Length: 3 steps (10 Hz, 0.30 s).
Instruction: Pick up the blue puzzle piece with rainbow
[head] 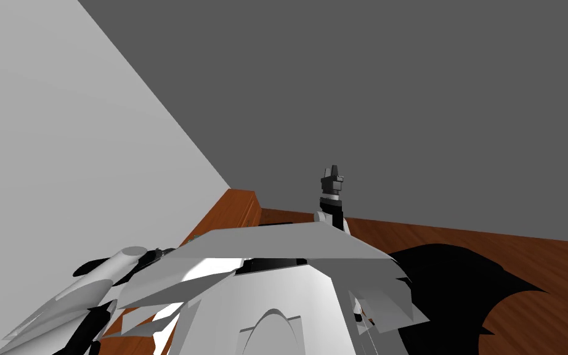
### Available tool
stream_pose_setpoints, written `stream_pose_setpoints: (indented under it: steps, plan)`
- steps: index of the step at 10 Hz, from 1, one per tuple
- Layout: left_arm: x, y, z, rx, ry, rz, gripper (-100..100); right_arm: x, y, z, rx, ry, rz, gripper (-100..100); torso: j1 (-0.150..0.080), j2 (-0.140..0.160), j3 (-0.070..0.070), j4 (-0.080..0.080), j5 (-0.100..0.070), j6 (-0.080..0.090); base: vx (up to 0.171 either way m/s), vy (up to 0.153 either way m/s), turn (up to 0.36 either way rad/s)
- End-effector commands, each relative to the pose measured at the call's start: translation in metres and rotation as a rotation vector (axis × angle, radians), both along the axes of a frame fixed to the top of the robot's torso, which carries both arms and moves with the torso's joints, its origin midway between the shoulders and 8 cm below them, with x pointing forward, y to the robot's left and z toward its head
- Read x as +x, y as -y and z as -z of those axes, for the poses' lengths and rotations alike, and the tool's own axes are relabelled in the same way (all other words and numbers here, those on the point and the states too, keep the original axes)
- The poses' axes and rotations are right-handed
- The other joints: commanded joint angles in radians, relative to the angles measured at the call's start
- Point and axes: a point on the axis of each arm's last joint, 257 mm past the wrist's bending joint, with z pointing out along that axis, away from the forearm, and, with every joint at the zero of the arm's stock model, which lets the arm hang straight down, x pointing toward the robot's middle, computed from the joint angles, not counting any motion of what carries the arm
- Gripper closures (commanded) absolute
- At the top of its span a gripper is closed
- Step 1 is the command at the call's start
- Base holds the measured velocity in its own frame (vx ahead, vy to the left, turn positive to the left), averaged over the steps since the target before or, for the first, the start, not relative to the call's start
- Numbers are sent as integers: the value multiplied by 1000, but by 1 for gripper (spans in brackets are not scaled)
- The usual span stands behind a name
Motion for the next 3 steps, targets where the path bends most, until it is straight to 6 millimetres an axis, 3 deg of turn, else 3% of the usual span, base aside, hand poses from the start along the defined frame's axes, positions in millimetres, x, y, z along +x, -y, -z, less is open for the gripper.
stream_pose_setpoints:
  steps: [1, 2, 3]
  plan:
    - [4, 5, 1, -10, -3, -15, 100, 0, 0, 0, 0, 0, 0, 0, 0, 0, 0, 0, 0, 0, -58, 4, -25]
    - [3, 3, 0, -6, -1, -7, 100, 0, 0, 0, 0, 0, 0, 0, 1, -1, 0, 0, 0, 0, -19, 2, -4]
    - [3, 3, 1, -7, -1, -10, 0, 0, 0, 0, 0, 0, 0, 0, 1, -2, -1, -1, 0, 0, 0, 0, 0]
